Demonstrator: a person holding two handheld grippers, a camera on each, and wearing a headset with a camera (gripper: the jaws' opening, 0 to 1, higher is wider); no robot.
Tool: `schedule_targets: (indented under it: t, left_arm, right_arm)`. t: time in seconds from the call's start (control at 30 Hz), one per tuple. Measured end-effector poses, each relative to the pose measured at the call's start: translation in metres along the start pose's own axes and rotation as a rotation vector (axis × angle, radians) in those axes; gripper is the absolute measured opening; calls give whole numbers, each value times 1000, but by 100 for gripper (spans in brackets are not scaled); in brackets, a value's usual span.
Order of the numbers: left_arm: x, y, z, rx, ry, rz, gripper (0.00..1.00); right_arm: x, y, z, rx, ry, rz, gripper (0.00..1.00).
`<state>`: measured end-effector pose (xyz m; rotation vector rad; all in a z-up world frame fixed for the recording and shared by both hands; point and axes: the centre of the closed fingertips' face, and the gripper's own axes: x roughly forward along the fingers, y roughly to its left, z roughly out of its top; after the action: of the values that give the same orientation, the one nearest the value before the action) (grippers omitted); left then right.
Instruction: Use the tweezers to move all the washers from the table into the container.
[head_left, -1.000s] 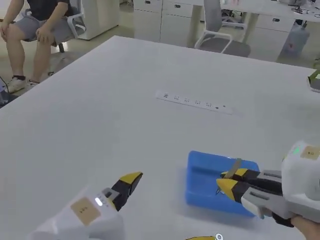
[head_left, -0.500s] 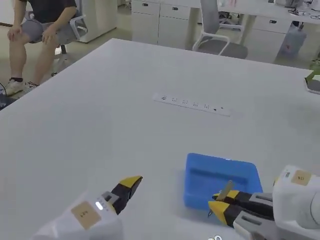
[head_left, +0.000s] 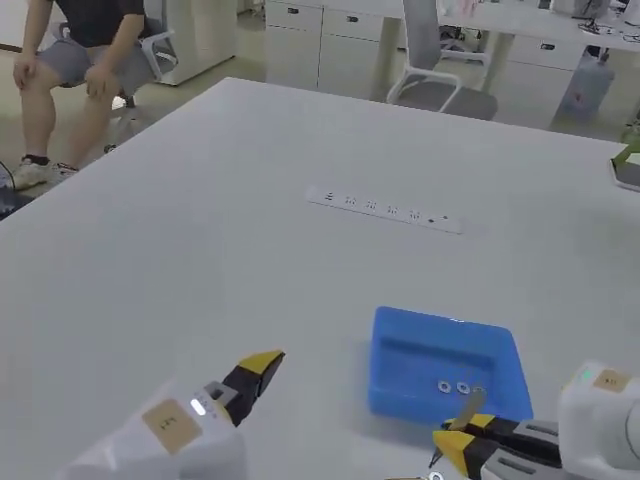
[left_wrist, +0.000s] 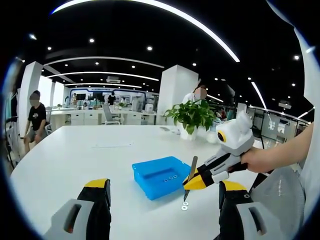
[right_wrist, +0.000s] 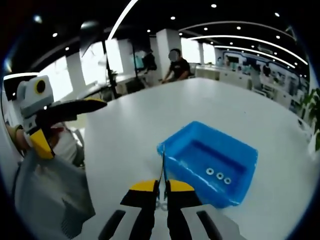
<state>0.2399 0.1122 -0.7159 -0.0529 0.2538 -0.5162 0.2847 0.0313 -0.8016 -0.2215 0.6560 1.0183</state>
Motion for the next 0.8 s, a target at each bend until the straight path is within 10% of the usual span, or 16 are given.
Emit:
schedule_targets:
  t: [0.8]
  left_arm:
    - [1, -1, -1, 4, 9, -4, 91]
  right_arm:
    - [5, 3, -16, -68, 43, 1, 4]
